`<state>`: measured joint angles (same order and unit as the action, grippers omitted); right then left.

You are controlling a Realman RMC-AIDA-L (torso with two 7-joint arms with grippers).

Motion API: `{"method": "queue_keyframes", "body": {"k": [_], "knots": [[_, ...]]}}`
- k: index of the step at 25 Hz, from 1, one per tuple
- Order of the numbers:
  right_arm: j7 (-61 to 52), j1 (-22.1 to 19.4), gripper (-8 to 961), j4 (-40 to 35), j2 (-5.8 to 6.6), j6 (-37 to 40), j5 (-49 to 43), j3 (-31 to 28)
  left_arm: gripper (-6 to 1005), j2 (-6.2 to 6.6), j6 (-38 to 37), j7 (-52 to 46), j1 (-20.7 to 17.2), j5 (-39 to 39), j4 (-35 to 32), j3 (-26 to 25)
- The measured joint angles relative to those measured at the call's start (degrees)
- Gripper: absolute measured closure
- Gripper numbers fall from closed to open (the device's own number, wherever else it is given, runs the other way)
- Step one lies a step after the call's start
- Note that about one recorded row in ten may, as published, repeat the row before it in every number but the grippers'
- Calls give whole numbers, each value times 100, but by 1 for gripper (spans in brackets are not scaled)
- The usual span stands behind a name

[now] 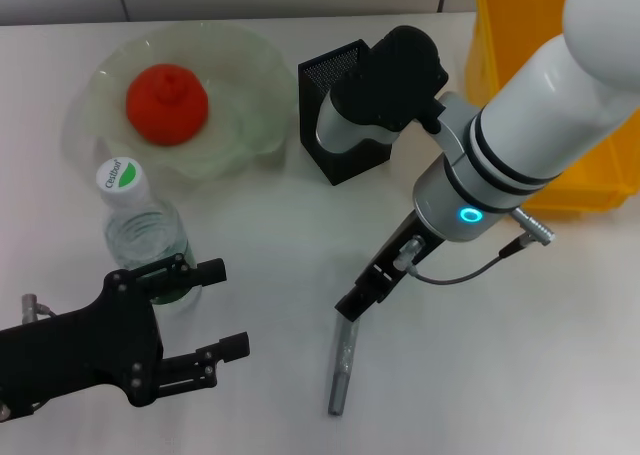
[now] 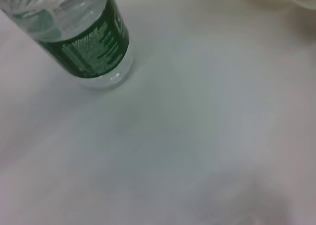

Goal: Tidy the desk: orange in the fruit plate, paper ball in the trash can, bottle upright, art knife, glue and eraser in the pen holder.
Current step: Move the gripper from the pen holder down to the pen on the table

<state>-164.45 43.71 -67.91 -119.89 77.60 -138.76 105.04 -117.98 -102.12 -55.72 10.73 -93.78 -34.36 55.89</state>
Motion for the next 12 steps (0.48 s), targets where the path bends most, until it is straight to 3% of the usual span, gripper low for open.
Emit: {"method": "queue_keyframes", "body": {"k": [10, 12], "knots": [[-39, 239, 137, 399, 0, -87, 19, 117, 234, 4, -1, 0, 9, 0, 0, 0], [-48, 274, 177, 459, 0, -88, 22, 119, 234, 4, -1, 0, 9, 0, 0, 0]]}}
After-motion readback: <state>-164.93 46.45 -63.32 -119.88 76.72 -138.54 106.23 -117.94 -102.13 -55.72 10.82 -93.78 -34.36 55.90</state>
